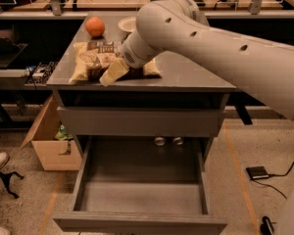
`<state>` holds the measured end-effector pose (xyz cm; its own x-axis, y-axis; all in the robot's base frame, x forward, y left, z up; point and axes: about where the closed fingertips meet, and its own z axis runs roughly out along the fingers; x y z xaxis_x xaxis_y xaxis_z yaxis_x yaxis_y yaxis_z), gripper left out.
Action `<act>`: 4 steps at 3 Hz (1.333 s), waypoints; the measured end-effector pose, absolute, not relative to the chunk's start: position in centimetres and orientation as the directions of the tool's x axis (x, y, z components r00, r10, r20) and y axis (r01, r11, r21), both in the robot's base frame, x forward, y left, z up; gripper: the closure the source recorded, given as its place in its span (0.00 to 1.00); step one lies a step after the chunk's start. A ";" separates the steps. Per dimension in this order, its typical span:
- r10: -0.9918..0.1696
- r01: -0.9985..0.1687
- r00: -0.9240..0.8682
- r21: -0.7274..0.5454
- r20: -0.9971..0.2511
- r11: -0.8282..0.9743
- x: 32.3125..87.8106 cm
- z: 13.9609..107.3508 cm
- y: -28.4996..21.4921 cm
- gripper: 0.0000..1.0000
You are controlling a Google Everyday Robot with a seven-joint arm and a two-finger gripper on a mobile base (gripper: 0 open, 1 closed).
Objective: Place brown chip bag into middle drawer
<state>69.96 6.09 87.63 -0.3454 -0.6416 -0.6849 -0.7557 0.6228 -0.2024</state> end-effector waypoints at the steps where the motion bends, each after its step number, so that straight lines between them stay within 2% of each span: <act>1: -0.621 -0.721 -0.340 -0.228 -0.706 0.654 72.1 86.9 7.1 0.00; 2: -0.605 -0.703 -0.334 -0.236 -0.722 0.670 73.4 86.3 7.8 0.11; 3: -0.591 -0.698 -0.325 -0.234 -0.738 0.676 73.9 86.3 8.2 0.28; 4: -0.567 -0.698 -0.315 -0.218 -0.761 0.682 73.7 87.0 8.0 0.52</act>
Offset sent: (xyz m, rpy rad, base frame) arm 0.0519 0.0230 -0.0174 0.0404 -0.0972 -0.0853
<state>73.74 7.95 86.97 -0.3154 -0.5667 -0.7612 -0.6985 0.6816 -0.2181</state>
